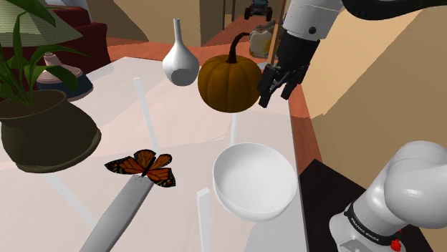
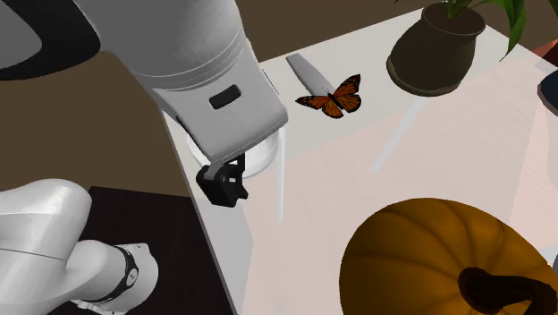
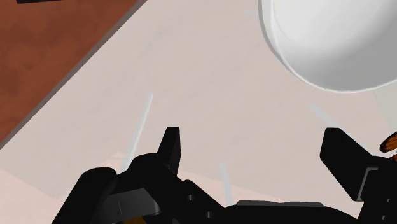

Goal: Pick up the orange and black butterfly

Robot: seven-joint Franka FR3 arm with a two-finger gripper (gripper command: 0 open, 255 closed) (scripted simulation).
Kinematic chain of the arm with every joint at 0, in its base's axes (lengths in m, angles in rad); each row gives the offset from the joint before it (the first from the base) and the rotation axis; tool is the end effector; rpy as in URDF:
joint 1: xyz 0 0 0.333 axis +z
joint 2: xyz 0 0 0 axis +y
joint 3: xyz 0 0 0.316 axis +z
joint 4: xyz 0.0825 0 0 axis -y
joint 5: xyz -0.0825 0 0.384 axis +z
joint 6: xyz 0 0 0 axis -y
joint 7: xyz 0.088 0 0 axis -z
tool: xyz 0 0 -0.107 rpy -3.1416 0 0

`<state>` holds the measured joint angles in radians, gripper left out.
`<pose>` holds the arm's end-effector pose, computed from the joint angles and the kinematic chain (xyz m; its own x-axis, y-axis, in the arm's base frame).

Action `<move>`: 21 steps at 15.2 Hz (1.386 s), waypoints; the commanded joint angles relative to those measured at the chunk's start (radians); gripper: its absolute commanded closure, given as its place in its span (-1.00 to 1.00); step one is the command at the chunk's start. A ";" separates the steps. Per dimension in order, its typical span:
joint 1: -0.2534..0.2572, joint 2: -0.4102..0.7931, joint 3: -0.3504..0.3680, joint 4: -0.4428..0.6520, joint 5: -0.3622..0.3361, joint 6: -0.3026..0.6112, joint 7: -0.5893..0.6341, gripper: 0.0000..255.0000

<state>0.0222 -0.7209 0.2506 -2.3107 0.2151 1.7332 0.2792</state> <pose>0.3245 0.1349 0.5966 0.9907 -0.0817 0.1087 -0.0728 -0.9938 -0.0837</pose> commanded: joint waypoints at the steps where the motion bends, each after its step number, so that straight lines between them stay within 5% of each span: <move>1: 0.005 0.038 0.050 0.000 0.015 0.047 0.046 -1.00; 12: -0.016 0.338 0.327 0.136 -0.019 0.242 0.324 -1.00; 17: -0.043 0.532 0.461 0.248 -0.136 0.306 0.493 -1.00; 21: -0.036 0.727 0.547 0.366 -0.300 0.326 0.663 -1.00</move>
<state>-0.0174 -0.0402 0.7792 -1.9705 -0.0419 2.0544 0.8981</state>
